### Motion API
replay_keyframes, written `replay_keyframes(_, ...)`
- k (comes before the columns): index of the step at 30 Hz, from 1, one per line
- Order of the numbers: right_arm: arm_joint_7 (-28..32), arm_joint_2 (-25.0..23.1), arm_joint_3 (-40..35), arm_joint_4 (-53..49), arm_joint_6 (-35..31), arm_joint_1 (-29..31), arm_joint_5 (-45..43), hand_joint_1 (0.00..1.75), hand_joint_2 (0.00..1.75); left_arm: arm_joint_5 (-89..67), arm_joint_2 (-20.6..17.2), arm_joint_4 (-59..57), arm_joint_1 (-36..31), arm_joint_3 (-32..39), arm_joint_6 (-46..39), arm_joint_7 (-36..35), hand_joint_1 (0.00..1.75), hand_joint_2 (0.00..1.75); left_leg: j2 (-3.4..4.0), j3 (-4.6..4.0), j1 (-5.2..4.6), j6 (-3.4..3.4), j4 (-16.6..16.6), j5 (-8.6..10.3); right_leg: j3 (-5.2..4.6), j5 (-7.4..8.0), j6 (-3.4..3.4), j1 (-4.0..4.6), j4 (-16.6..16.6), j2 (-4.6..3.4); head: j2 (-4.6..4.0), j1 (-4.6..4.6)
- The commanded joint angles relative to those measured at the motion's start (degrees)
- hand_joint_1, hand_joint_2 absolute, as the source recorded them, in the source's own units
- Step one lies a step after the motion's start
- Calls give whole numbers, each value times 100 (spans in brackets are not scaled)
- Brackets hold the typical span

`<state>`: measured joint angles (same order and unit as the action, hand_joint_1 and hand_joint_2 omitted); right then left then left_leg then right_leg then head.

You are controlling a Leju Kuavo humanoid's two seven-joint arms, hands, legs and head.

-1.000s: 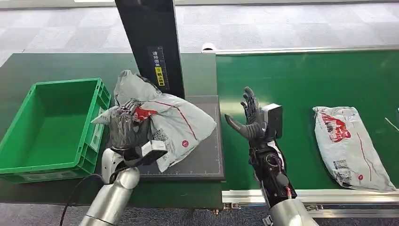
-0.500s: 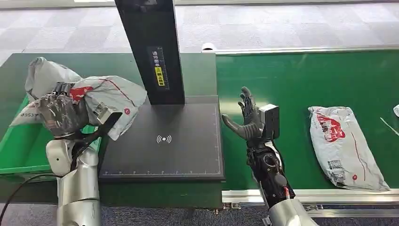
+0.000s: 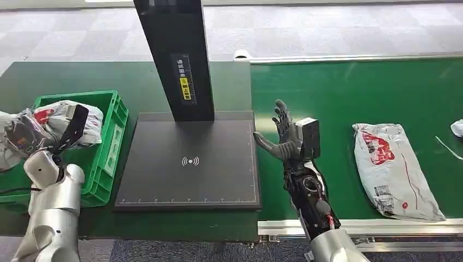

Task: Moved the parcel from conveyor to table for the left to box.

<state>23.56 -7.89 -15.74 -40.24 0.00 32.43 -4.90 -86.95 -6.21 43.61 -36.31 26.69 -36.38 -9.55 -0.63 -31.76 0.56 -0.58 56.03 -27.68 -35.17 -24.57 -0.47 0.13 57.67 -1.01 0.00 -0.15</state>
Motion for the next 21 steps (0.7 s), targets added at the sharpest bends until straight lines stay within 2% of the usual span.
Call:
replay_keyframes(1, -66, 9, -164, 199, 64, 247, 63, 0, 175, 28, -116, -922, -281, -565, 217, 85, 164, 175, -8, 4, -3, 2, -1, -1, 8, -6, 5, -2, -2, 18, 0, 2)
replay_keyframes(2, -66, -6, -164, 208, 62, 249, 63, 0, 175, 47, -109, -888, -252, -571, 179, 80, 56, 175, -7, 1, -1, 1, -1, -1, 6, -3, 4, -1, -4, 14, 0, 2)
replay_keyframes(3, -63, -12, -166, 215, 75, 248, 76, 0, 175, 69, -103, -738, -168, -629, -87, 70, 0, 175, -9, 7, -3, 2, -4, -1, 13, -6, 6, -2, -5, 21, 0, 2)
replay_keyframes(5, -58, -20, -168, 188, 82, 228, 89, 0, 175, 217, -97, -584, -92, -678, -362, 146, 0, 175, -5, 0, -3, 2, -2, -2, 5, -3, 4, -3, -3, 13, 0, 2)
replay_keyframes(9, -58, -11, -198, 94, 97, 172, 113, 0, 175, 637, 178, 1225, 479, -390, -362, 756, 0, 175, 11, 11, 0, 4, -5, -6, 14, -1, 9, 0, -10, 8, 0, 2)
replay_keyframes(10, -56, -4, -211, 58, 99, 145, 121, 0, 175, 765, 362, 1774, 606, -117, -362, 1185, 0, 175, 6, -3, 0, 4, -1, -4, 2, 0, 6, 0, -6, 5, 0, 2)
replay_keyframes(11, -56, -4, -211, 58, 99, 145, 121, 0, 175, 765, 362, 1774, 606, -117, -362, 1185, 0, 175, 6, -4, 3, 4, 1, -5, 0, 0, 5, 3, -7, 1, 0, 2)
replay_keyframes(12, -54, -5, -217, 48, 99, 126, 124, 0, 175, 857, 475, 2012, 647, 52, -362, 1457, 0, 175, 6, 2, 2, 6, 1, -8, 7, -4, 8, 2, -8, 6, 0, 0)
replay_keyframes(13, -51, -12, -221, 46, 98, 114, 128, 0, 175, 1007, 722, 2444, 670, 449, -362, 2064, 0, 175, -3, -2, 3, 5, 2, -6, 3, -4, 7, 3, -7, 11, -2, 2)
replay_keyframes(14, -51, -12, -221, 46, 98, 114, 128, 0, 175, 1007, 722, 2444, 670, 449, -362, 2064, 0, 175, -4, -4, 2, 5, 1, -4, 0, -2, 5, 3, -7, 10, 0, 0)
replay_keyframes(16, -19, -27, -237, 119, 103, 142, 145, 0, 175, 1395, 1142, 2832, 583, 1108, -362, 3189, 0, 175, 1, 2, 1, 7, -1, -6, 7, -2, 8, 2, -10, 8, 0, 2)
replay_keyframes(17, -19, -27, -237, 119, 103, 142, 145, 0, 175, 1395, 1142, 2832, 583, 1108, -362, 3189, 0, 175, 3, -3, 1, 6, 2, -6, 1, -1, 7, 2, -6, 4, 0, 2)
replay_keyframes(19, 25, -32, -239, 190, 102, 190, 151, 0, 175, 1763, 1575, 2883, 335, 1776, -362, 4290, 0, 175, 9, 13, -2, 8, -5, -8, 16, -3, 13, -1, -12, 5, 0, 4)
replay_keyframes(21, 37, -26, -239, 207, 99, 209, 151, 0, 175, 1910, 1725, 2866, 229, 2015, -362, 4716, 0, 175, -2, 4, -2, 6, -2, -4, 10, -2, 9, -2, -8, 12, 0, 2)
